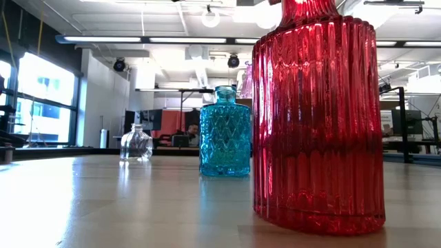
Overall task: Sort vases onto shelf
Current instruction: Put the top red vase on the shelf aligned with the red vase
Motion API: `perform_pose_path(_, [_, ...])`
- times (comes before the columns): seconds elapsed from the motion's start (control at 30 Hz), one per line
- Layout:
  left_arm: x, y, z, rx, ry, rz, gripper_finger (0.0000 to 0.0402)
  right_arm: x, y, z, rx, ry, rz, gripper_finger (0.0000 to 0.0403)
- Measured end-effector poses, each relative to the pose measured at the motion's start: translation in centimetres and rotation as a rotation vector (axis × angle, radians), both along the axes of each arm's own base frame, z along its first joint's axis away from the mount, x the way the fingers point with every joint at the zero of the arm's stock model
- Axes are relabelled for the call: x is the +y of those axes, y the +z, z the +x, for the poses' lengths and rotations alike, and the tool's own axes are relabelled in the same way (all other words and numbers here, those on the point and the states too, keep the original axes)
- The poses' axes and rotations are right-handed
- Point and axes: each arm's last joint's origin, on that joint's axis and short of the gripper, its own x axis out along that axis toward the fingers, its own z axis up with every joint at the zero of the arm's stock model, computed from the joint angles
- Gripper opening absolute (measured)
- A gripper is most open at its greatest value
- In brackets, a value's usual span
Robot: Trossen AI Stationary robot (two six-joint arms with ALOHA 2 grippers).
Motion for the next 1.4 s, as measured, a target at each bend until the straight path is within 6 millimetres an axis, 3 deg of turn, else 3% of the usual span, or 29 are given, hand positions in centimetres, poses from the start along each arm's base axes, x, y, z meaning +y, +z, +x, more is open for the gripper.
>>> perform_pose_path(0.33, [0.9,0.1,-0.1,-0.008,0.028,0.001,0.0031,-1.2,2.1,-5.0,-0.035,-0.171,-0.108,0.0191])
perform_pose_path(0.7, [1.9,0.2,-0.1,-0.027,0.063,0.006,0.0031,-2.2,2.4,-8.6,0.026,-0.399,-0.185,0.0191])
perform_pose_path(1.07, [4.0,0.4,-0.4,-0.058,0.131,0.015,0.0031,-2.8,2.1,-8.7,0.074,-0.626,-0.217,0.0191])
perform_pose_path(1.4, [5.7,0.4,-0.9,-0.046,0.226,0.057,0.0031,-3.1,0.8,-6.8,0.175,-0.783,-0.268,0.0191])
